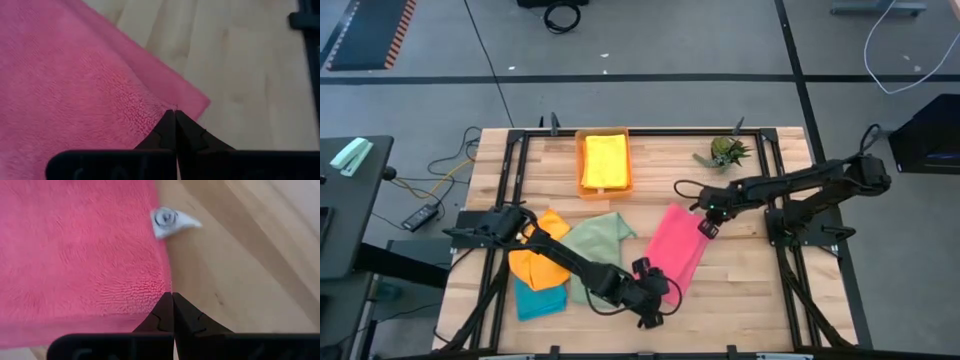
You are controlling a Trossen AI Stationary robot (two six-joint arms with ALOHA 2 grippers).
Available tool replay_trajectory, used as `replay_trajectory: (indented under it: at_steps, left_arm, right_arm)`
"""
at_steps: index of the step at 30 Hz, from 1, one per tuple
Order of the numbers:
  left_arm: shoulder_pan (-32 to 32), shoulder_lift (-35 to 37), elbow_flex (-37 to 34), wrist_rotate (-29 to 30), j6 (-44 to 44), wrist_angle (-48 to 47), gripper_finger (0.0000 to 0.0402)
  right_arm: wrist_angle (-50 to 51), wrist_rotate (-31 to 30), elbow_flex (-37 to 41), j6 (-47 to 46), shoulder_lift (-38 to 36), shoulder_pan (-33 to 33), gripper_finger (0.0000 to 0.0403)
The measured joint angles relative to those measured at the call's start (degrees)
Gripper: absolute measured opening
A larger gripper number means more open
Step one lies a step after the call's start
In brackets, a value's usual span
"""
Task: Fold microfiber towels
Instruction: Fold the pink microfiber cloth
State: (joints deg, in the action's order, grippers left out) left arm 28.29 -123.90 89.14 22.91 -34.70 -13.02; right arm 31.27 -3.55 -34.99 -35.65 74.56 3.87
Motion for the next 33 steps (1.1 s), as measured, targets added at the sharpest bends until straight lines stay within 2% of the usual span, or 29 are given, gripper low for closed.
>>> replay_trajectory:
  at_steps: [6,18,33]
  left_arm:
    - [0.0,0.0,-1.5,-0.6,-0.7,4.0,0.0001]
    - [0.0,0.1,-1.5,-0.7,-0.7,7.1,0.0002]
    - [-0.5,-0.8,-1.4,-2.2,-1.5,10.7,0.0005]
  right_arm:
    - [-2.0,-1.5,1.5,-0.9,-0.1,-1.0,0.0]
    - [2.4,-0.8,1.3,-2.3,-4.4,-1.1,0.0]
    - [1.1,-2.4,1.5,-0.2,1.2,-1.8,0.0]
